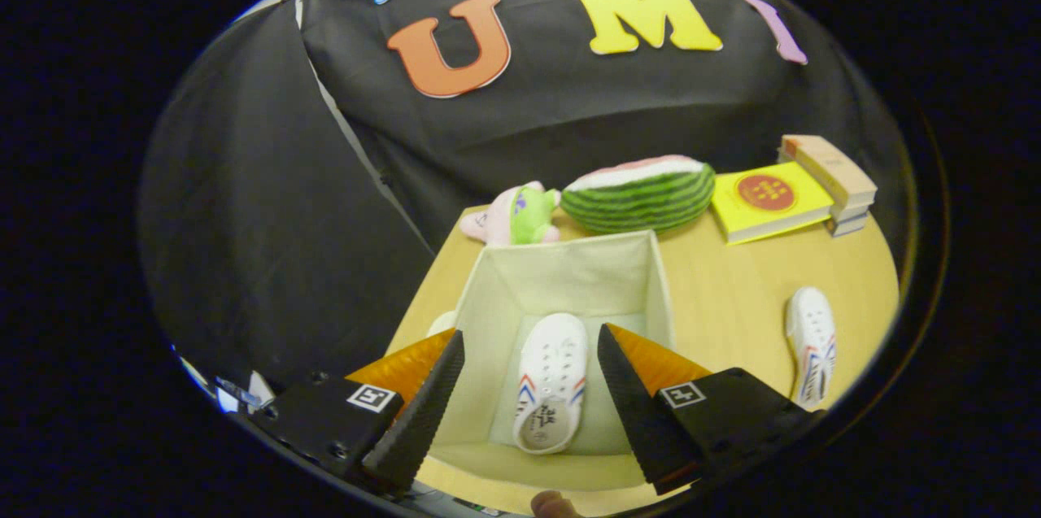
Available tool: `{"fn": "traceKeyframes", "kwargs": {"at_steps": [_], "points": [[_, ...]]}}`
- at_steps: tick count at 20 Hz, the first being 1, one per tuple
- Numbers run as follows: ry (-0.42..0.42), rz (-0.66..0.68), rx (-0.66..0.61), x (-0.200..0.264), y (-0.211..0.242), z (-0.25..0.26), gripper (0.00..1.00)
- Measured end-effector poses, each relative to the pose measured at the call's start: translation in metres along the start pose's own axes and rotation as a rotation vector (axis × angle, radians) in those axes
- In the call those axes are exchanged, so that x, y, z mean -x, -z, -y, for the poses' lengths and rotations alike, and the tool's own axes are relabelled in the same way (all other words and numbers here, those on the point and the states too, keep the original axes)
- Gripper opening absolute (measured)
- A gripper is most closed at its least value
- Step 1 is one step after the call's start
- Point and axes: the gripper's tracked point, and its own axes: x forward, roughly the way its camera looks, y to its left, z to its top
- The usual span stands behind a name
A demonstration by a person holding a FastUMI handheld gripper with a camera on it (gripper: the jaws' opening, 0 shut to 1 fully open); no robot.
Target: Open the storage box then place both shoes into the box .Put the left shoe in first, then the right shoe, with the right side of both shoes facing outward in a uniform manner.
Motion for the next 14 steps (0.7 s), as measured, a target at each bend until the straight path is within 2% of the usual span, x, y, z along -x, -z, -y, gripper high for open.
{"fn": "traceKeyframes", "kwargs": {"at_steps": [3,9,14], "points": [[0.021,0.025,0.002,0.030,-0.015,0.026,1.00],[0.133,0.026,0.016,0.082,-0.023,0.116,1.00],[0.246,-0.057,0.045,0.109,0.002,0.199,1.00]]}}
